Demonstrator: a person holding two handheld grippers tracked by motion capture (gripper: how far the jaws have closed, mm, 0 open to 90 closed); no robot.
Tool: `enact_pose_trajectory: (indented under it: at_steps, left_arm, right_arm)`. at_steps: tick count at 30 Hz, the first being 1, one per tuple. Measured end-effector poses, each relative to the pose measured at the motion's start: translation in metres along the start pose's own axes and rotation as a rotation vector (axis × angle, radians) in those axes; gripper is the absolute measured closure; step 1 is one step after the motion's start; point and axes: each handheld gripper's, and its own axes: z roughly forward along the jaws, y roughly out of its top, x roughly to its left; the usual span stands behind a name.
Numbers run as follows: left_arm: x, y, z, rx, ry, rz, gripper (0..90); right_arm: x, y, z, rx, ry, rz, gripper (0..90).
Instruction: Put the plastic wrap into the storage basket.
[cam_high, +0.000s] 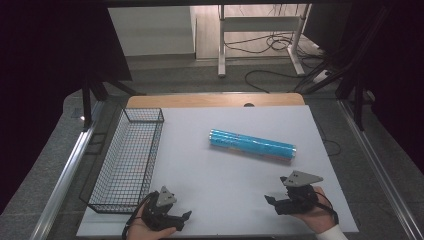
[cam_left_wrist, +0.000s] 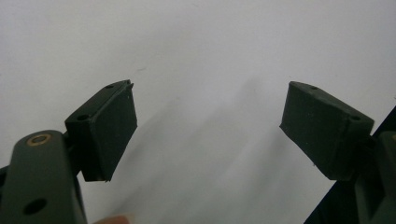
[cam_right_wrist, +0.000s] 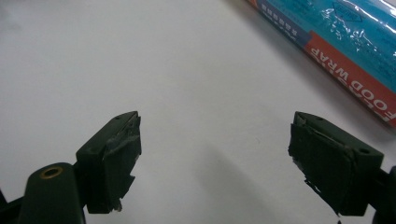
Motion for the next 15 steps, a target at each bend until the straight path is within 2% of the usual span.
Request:
enact_pose_trajectory:
  at_steps: [9,15]
  left_arm:
    - [-0.002,0.001,-0.001,-0.004,-0.002,0.006,17.8]
    - [-0.005,0.001,-0.001,-0.004,-0.007,0.015,17.7]
  right_arm:
    - [0.009,0.013,-0.007,0.019,0.017,-0.043,18.2]
    - [0.005,0.035,-0.009,0.027,0.013,-0.098,20.8]
